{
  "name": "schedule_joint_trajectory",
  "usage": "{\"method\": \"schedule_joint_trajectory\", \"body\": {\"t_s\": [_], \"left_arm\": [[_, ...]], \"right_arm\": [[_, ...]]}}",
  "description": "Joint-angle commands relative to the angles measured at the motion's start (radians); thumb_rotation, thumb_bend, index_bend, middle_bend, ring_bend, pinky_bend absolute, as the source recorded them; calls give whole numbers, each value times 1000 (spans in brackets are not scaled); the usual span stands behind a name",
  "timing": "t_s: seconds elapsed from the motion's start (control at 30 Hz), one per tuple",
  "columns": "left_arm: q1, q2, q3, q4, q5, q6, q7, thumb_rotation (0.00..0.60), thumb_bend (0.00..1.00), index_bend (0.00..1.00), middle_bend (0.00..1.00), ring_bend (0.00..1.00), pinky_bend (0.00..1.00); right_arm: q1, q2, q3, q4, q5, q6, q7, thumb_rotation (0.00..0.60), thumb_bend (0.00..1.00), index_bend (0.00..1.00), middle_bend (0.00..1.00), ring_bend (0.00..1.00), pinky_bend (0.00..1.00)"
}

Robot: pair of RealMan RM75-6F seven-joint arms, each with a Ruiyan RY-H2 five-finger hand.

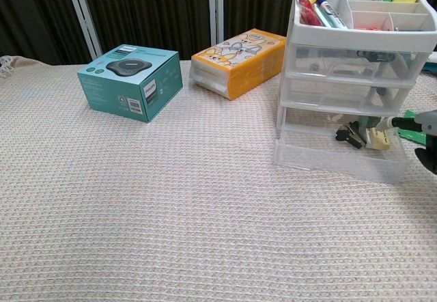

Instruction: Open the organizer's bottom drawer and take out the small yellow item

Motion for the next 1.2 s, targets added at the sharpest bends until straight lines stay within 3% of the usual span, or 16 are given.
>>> {"method": "schedule_joint_trajectory", "body": {"t_s": [0.03, 0.87, 1.2], "left_arm": [[0, 0, 0, 1, 0, 0, -1, 600, 157, 0, 0, 0, 0], [-3, 3, 5, -3, 3, -7, -1, 600, 158, 0, 0, 0, 0], [-3, 5, 6, -3, 4, -9, -2, 600, 158, 0, 0, 0, 0]], "right_arm": [[34, -2, 11, 4, 60, -21, -43, 600, 745, 13, 986, 996, 629], [153, -7, -10, 46, 356, -49, -154, 600, 745, 25, 986, 996, 633], [172, -7, -31, 32, 379, -38, -165, 600, 745, 79, 986, 997, 634]]}}
